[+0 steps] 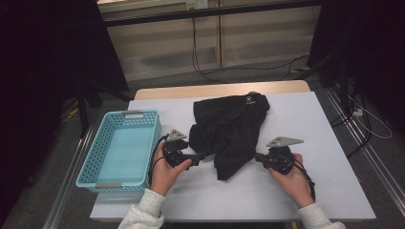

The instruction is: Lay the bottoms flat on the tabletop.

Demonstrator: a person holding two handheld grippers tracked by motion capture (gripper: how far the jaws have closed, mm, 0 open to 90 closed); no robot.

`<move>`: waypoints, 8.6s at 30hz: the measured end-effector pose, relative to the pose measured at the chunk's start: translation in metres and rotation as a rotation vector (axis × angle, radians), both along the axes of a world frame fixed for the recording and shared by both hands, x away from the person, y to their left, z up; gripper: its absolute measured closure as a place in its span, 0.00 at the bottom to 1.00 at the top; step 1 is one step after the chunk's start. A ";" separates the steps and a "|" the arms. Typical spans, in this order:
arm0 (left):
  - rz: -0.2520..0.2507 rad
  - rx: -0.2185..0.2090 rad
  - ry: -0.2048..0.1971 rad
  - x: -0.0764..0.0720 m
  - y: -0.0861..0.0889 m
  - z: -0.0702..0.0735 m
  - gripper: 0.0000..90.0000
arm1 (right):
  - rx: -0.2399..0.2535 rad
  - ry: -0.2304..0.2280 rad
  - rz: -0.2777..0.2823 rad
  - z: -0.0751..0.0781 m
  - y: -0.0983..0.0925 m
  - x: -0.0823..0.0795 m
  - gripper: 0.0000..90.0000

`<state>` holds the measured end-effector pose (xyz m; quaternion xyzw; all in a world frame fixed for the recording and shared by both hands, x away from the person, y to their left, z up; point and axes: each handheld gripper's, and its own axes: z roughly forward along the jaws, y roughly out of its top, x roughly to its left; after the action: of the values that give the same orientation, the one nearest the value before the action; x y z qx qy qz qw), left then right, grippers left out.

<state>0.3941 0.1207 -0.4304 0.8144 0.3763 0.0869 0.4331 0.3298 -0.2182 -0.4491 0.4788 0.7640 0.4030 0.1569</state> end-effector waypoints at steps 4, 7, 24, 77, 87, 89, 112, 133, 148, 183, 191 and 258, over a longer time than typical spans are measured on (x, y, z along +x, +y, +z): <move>-0.008 0.001 -0.006 -0.002 -0.003 0.002 0.18 | 0.000 0.009 -0.068 0.000 -0.034 -0.010 1.00; -0.014 0.001 -0.005 -0.003 -0.006 0.002 0.18 | -0.004 0.028 -0.108 -0.003 -0.056 -0.016 1.00; -0.036 0.012 0.000 -0.002 -0.013 -0.001 0.18 | -0.116 0.069 -0.015 -0.008 -0.048 -0.026 1.00; -0.064 0.018 0.048 0.009 -0.024 -0.021 1.00 | -0.193 -0.137 0.129 -0.001 0.050 0.000 0.47; -0.022 -0.044 0.015 0.021 -0.026 0.005 1.00 | -0.208 -0.106 0.171 -0.007 0.078 0.016 0.50; -0.019 -0.052 0.013 0.023 -0.026 0.008 1.00 | -0.221 -0.099 0.184 -0.010 0.084 0.020 0.50; 0.036 -0.095 -0.015 0.043 -0.019 0.032 1.00 | -0.031 -0.042 0.241 0.009 0.068 0.003 0.99; 0.011 -0.018 0.009 0.029 -0.008 -0.010 0.45 | 0.018 -0.052 0.069 -0.005 0.030 0.008 0.99; -0.109 0.099 -0.025 0.020 -0.008 -0.034 0.45 | 0.002 -0.075 0.082 -0.003 0.029 0.003 0.97; -0.123 -0.135 0.049 -0.015 0.015 0.040 0.97 | 0.066 -0.194 0.103 0.041 0.021 0.016 0.97; -0.114 -0.128 0.073 -0.017 0.014 0.031 0.97 | -0.043 -0.157 0.072 0.016 0.037 0.030 0.92; -0.030 -0.043 0.083 0.001 0.009 -0.004 0.85 | -0.099 -0.133 0.084 0.011 0.055 0.015 0.72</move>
<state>0.3951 0.1293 -0.4348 0.8134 0.3832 0.0385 0.4360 0.3452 -0.1637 -0.4378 0.4101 0.7904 0.4017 0.2137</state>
